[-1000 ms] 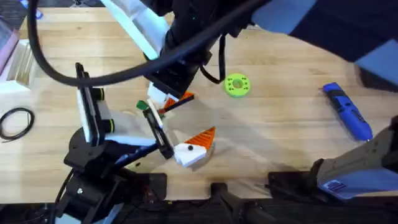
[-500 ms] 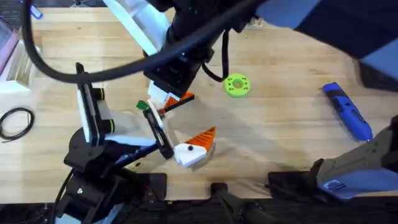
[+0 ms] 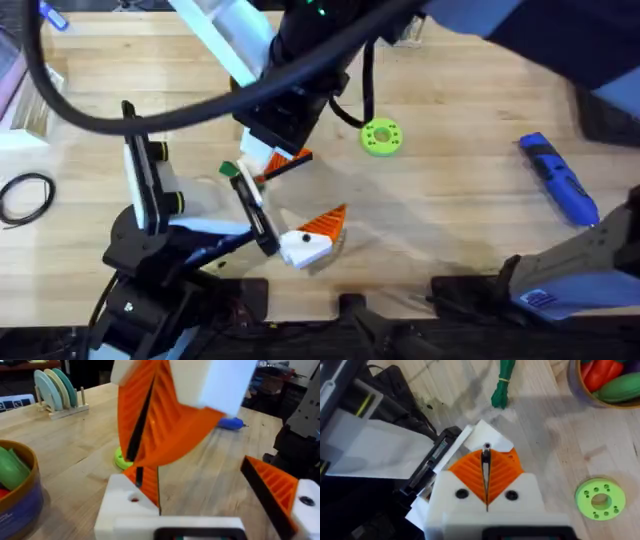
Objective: Pick up the gripper from the table and insert it into the empty holder that is missing its gripper. Then pick up a screw, insert it into the mounting hole, and use the screwdriver to tighten it. Finally, clean up the table by picking up the vegetable and placing it into the bucket.
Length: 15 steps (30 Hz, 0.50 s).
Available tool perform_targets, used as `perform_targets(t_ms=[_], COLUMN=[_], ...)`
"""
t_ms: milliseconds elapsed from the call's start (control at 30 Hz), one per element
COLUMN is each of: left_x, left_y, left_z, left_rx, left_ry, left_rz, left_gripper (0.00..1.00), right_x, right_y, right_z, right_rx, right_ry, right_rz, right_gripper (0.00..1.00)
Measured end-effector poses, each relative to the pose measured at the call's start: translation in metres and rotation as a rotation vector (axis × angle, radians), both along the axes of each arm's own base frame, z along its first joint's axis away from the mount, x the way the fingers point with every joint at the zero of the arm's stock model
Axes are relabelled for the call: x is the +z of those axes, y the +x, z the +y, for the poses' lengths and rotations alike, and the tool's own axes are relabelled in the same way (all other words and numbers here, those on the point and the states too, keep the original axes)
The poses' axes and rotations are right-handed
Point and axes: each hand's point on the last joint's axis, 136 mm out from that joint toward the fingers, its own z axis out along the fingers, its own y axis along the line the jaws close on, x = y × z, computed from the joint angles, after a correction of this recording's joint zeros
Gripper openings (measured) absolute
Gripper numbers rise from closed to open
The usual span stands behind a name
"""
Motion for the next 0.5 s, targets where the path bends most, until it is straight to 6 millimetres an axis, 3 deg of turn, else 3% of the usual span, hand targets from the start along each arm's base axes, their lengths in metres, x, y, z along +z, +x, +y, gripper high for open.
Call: perform_targets(t_ms=[500], left_x=[0.0], left_y=[0.0], left_z=[0.0], left_rx=[0.0], left_ry=[0.0], left_rz=[0.0], left_gripper=[0.993], right_x=[-0.0077], right_y=[0.0037], right_z=[0.0035], right_rx=[-0.002], right_ry=[-0.013], right_rz=[0.0], right_gripper=[0.006])
